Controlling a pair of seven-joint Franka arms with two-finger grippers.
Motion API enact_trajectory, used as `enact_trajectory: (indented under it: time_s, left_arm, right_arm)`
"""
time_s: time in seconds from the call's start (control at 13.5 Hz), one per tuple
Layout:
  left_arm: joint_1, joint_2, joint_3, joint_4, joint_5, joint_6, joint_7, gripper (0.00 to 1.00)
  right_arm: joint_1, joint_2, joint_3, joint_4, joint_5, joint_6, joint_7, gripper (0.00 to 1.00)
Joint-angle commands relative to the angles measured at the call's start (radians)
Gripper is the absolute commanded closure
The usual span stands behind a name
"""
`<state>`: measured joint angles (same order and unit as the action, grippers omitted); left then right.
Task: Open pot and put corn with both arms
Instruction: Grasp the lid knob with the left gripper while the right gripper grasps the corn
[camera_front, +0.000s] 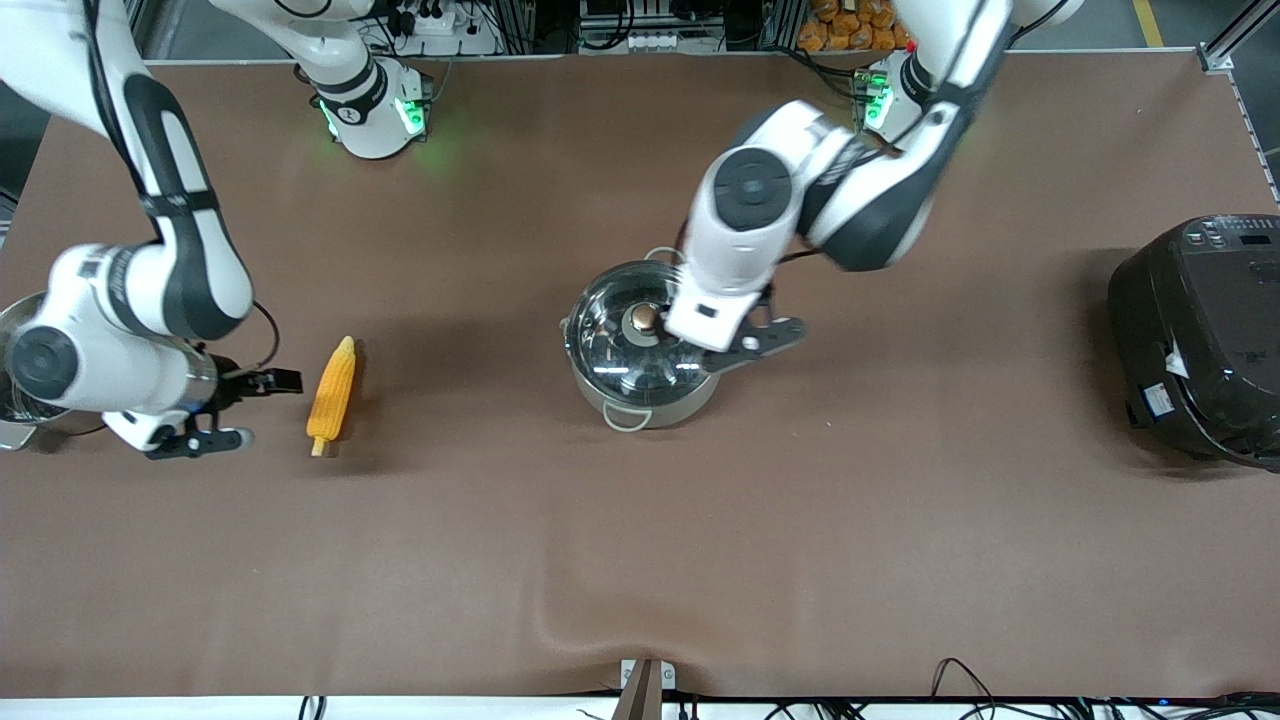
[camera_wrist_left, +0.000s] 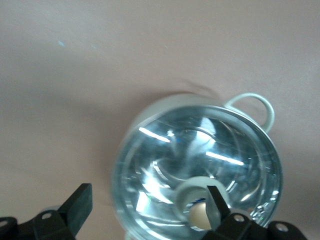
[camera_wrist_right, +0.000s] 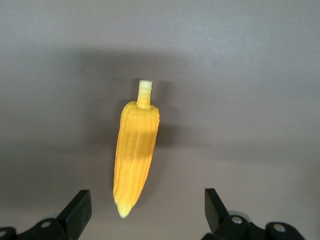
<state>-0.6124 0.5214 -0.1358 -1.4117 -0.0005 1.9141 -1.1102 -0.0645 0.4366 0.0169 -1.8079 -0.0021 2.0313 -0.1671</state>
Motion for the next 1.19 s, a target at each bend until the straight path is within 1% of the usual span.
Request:
enact_trajectory:
  time_s: [0.0,0.15,0.3,0.59,0.74,0.81,0.89,0.96,1.04,1.11]
  left_arm:
    - [-0.055,0.057,0.015,0.05,0.042,0.06,-0.104,0.0]
    - [-0.072,0.072,0.015,0.05,0.042,0.08,-0.125,0.0]
    - [-0.09,0.091,0.018,0.05,0.043,0.082,-0.14,0.0]
    - [-0.119,0.106,0.022,0.047,0.045,0.082,-0.152,0.0]
    - [-0.121,0.108,0.021,0.045,0.045,0.082,-0.155,0.04]
    - [-0.121,0.111,0.021,0.045,0.045,0.082,-0.155,0.09]
    - [-0.121,0.114,0.021,0.046,0.043,0.082,-0.155,0.14]
    - [-0.121,0.114,0.021,0.046,0.043,0.082,-0.155,0.18]
    - [-0.121,0.114,0.021,0.045,0.043,0.082,-0.155,0.22]
    - [-0.127,0.114,0.021,0.045,0.045,0.082,-0.155,0.25]
  right_arm:
    - [-0.008,0.034,0.003,-0.037,0.014,0.093,0.003,0.0]
    - [-0.005,0.037,0.003,-0.123,0.014,0.231,0.059,0.0]
    - [0.021,0.044,0.005,-0.178,0.014,0.32,0.174,0.0]
    - [0.032,0.077,0.005,-0.182,0.014,0.339,0.207,0.0]
    - [0.032,0.082,0.005,-0.182,0.014,0.337,0.205,0.0]
    - [0.032,0.082,0.005,-0.182,0.014,0.337,0.204,0.0]
    - [0.031,0.082,0.005,-0.182,0.014,0.339,0.199,0.04]
    - [0.029,0.082,0.005,-0.182,0.013,0.339,0.193,0.32]
    - [0.028,0.082,0.005,-0.182,0.013,0.339,0.193,0.63]
    - [0.028,0.082,0.005,-0.182,0.013,0.339,0.193,0.9]
